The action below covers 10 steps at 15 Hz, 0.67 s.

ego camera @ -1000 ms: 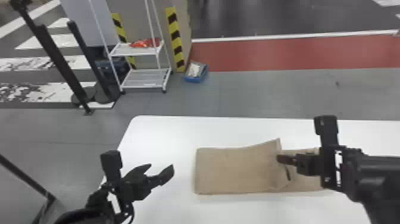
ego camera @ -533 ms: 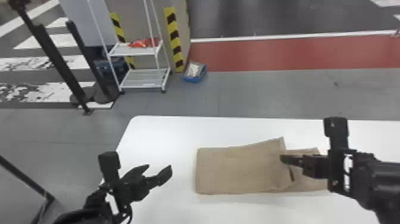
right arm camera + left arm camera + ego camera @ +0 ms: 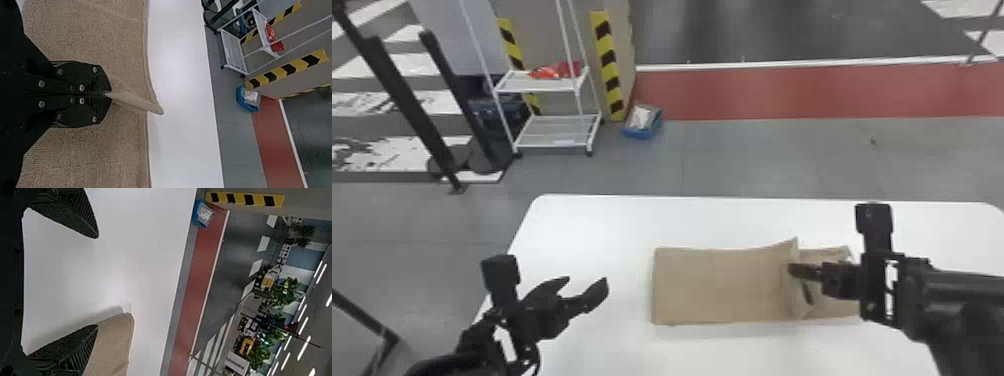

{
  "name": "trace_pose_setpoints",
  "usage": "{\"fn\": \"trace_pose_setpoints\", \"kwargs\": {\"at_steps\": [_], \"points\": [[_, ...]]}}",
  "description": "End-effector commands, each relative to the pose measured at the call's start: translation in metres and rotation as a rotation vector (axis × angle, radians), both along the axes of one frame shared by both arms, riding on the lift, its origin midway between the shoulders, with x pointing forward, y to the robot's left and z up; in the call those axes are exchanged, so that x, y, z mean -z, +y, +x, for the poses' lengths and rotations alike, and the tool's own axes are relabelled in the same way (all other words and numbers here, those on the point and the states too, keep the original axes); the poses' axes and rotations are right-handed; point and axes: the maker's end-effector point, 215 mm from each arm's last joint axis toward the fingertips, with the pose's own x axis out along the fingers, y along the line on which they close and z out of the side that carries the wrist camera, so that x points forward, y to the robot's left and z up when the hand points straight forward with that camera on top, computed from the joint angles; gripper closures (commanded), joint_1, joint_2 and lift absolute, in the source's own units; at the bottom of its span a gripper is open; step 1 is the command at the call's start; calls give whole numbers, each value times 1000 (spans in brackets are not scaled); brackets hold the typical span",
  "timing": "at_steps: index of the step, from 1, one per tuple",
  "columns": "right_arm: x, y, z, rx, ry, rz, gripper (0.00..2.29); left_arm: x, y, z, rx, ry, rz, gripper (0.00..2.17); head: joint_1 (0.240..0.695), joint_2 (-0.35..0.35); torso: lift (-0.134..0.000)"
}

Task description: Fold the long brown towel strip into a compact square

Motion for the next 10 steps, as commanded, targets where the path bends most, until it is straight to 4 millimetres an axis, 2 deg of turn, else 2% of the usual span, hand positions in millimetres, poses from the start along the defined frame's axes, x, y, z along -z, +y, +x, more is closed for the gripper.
{"fn": "trace_pose_setpoints", "kwargs": {"at_steps": [1,4,5,7,9,10], "points": [[-15,4,-7,0,-16,26,1170,0,1,0,-7,-1,-7,70,695,126,0],[-36,-29,-11,70,-34,73,1170,1,3,-2,-11,0,-8,70,695,135,0],[-38,-52,-7,106,-41,67,1170,0,2,0,-8,-6,-8,70,695,130,0],[-15,-56,-7,108,-12,53,1170,-1,-5,2,4,-7,-8,70,695,91,0],[4,-48,-3,92,2,36,1170,0,-10,2,14,-6,-6,70,695,71,0],[6,-44,-4,84,7,34,1170,0,-11,2,16,-6,-6,70,695,68,0]]}}
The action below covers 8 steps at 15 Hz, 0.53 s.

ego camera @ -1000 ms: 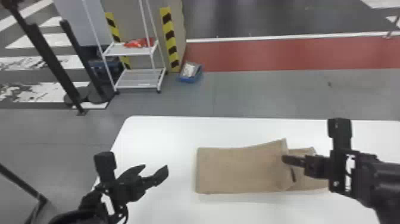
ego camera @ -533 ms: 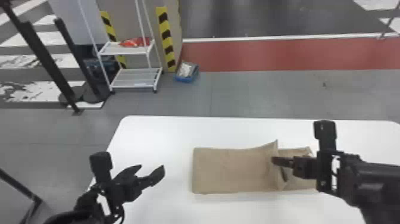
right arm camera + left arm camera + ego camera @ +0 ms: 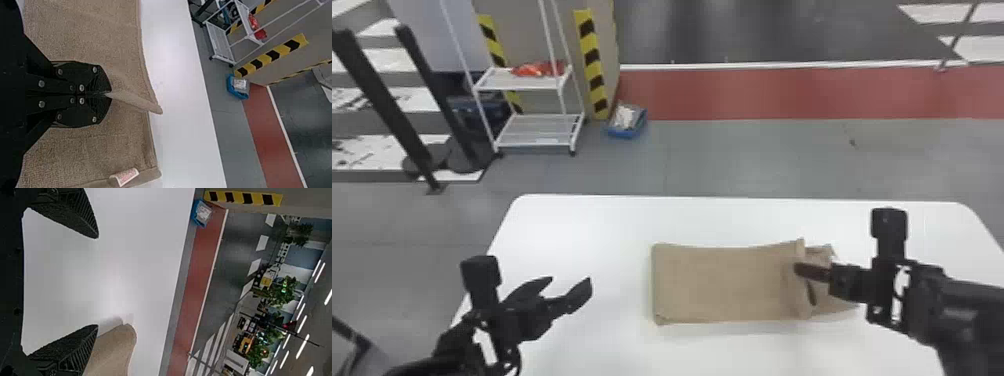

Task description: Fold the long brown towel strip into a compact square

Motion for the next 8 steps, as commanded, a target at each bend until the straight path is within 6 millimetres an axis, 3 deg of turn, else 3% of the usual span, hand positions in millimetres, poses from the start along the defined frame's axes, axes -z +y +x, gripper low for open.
{"fn": "trace_pose_setpoints", "kwargs": {"at_steps": [1,3,4,6,8], "points": [[8,8,0,-18,9,-7,1170,1,-5,-1,4,2,-5,70,695,67,0],[12,10,-8,-25,22,-6,1170,-1,-1,-1,-2,-2,-5,73,695,73,0],[-1,9,-10,-19,7,9,1170,0,0,-2,-4,0,-4,73,695,75,0],[-24,-9,-14,19,-4,31,1170,0,0,-3,-2,0,-4,73,695,81,0],[-33,-39,-8,73,-18,40,1170,1,0,-5,-4,2,-5,73,695,68,0]]}}
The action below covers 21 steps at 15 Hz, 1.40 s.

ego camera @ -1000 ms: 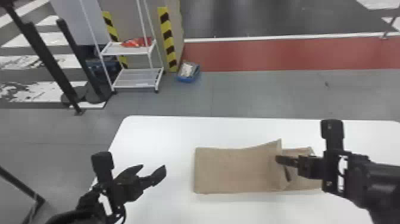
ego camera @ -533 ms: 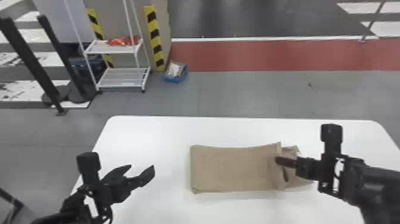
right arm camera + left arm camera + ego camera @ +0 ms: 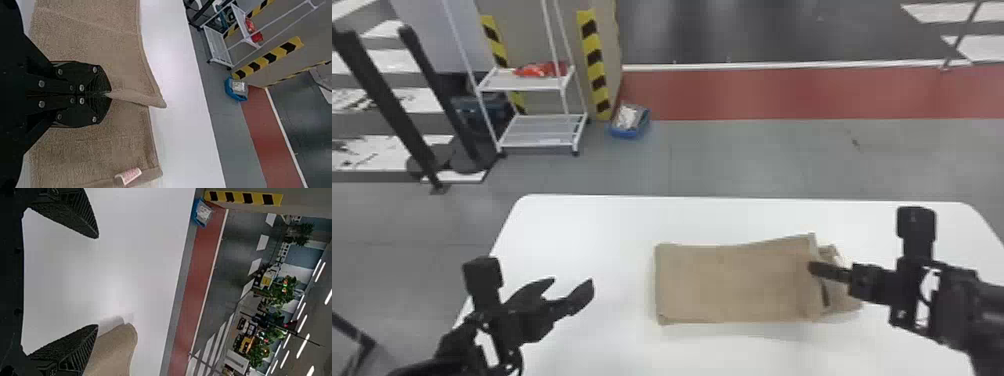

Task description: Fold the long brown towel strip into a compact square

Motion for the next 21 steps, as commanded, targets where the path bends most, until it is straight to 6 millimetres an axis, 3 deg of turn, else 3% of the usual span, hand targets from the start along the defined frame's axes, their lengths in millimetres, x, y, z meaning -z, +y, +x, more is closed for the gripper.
{"fn": "trace_pose_setpoints", "kwargs": {"at_steps": [1,4,6,9,11,13,15,21], "points": [[3,-31,3,48,8,-5,1170,2,-4,-1,1,3,-7,73,695,56,0],[33,-24,9,25,26,-29,1170,4,-10,-1,12,7,-7,73,695,22,0],[36,-19,11,15,29,-33,1170,4,-9,-2,11,7,-7,73,695,17,0],[33,-20,14,14,23,-34,1170,6,-4,-6,0,12,-7,73,695,23,0],[31,-20,5,21,22,-13,1170,6,-3,-6,-2,12,-6,73,695,29,0],[10,-35,6,58,2,15,1170,5,-4,-4,0,9,-6,73,695,32,0],[2,-62,10,98,2,18,1170,6,-4,-5,0,11,-7,73,695,25,0],[40,-60,24,79,24,-31,1166,8,-8,-6,6,13,-7,73,695,-25,0]]}}
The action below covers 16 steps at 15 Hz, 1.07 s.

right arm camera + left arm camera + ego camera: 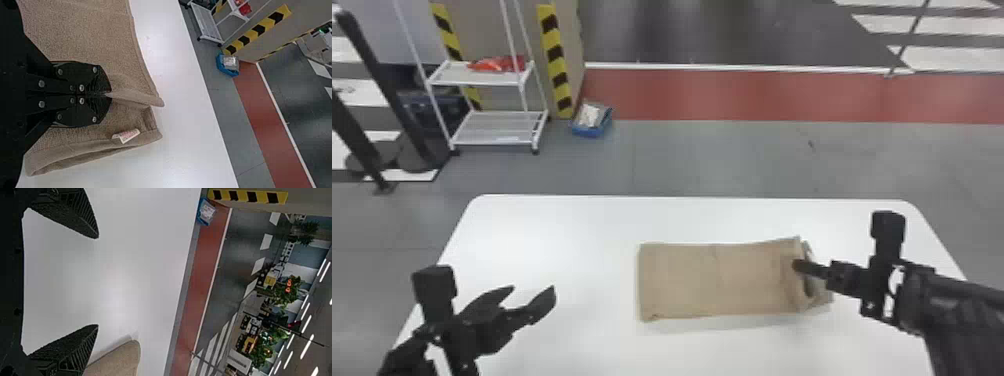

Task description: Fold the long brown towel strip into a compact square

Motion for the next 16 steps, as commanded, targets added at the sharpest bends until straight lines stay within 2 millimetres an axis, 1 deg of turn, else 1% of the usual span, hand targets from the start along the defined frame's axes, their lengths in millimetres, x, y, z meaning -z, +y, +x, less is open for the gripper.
{"fn": "trace_pose_setpoints", "kwargs": {"at_steps": [1,4,6,7,8,9,10,11,12,14,15,16], "points": [[5,9,3,-22,6,-11,1170,1,0,-2,-5,1,-5,73,695,-24,0],[6,14,1,-34,10,-14,1166,2,3,-3,-10,2,-6,73,695,-10,0],[6,12,0,-28,11,-9,1170,2,3,-3,-10,2,-6,73,695,-5,0],[11,14,-7,-28,26,-1,1170,2,4,-3,-11,2,-6,73,695,-3,0],[7,13,-10,-29,20,0,1166,2,4,-3,-11,2,-6,73,695,-3,0],[-1,15,-11,-35,14,2,1170,1,4,-2,-11,1,-6,73,695,-3,0],[-13,21,-11,-40,2,13,1170,1,4,-2,-11,1,-6,73,695,-2,0],[-24,21,-12,-33,-4,34,1170,1,3,-2,-10,0,-6,73,695,0,0],[-32,20,-13,-28,-5,53,1166,1,4,-2,-12,0,-6,73,695,3,0],[-39,4,-13,2,-11,56,1170,2,8,-4,-19,3,-7,73,695,5,0],[-34,-2,-12,15,-15,53,1170,1,8,-2,-18,-3,-6,73,695,1,0],[-20,-6,-11,23,-3,53,1170,3,8,-3,-17,-1,-8,73,695,-3,0]]}}
